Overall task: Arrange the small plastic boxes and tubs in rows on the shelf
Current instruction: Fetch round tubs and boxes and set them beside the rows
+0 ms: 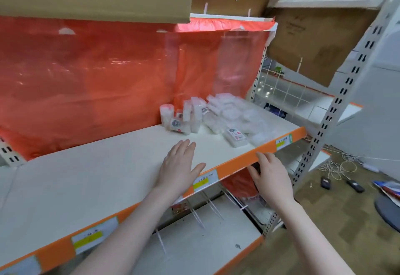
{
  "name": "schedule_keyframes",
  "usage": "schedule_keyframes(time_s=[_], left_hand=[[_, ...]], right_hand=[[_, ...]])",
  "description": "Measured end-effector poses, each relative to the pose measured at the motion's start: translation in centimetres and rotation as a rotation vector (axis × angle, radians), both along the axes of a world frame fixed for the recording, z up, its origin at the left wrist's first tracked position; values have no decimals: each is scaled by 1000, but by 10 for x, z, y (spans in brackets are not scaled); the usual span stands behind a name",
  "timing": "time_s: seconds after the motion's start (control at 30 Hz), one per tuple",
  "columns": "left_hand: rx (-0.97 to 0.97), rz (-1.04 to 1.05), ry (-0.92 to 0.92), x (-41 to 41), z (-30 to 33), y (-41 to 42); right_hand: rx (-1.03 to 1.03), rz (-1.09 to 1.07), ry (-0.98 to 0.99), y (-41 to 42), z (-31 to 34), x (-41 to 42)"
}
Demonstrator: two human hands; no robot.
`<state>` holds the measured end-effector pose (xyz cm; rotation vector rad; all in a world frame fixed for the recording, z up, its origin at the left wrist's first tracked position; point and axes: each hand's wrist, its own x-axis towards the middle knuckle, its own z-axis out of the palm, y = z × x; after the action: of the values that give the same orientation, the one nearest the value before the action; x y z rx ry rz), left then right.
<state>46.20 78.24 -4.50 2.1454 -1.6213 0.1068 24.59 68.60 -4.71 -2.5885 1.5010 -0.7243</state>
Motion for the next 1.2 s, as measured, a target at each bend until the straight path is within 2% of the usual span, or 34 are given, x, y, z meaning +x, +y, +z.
schedule_keyframes(time_s=[0.23, 0.47, 0.67, 0.87, 1.0, 1.2], left_hand=[[61, -106, 13, -17, -6, -83], [97, -161, -37, -29, -11, -139], [162, -71, -88, -51, -16, -180], [305, 47, -46, -63, -14, -197], [306, 155, -93, -72, -14, -191], [326, 337, -230, -83, -14, -170]], right_hand=[[51, -63, 25, -79, 5, -16], [80, 86, -31, -156, -5, -21], [118, 362, -48, -225, -13, -25], [111, 570, -76, -261, -5, -11], [145, 648, -42, -265, -5, 5], [164, 655, -17, -262, -7, 18]])
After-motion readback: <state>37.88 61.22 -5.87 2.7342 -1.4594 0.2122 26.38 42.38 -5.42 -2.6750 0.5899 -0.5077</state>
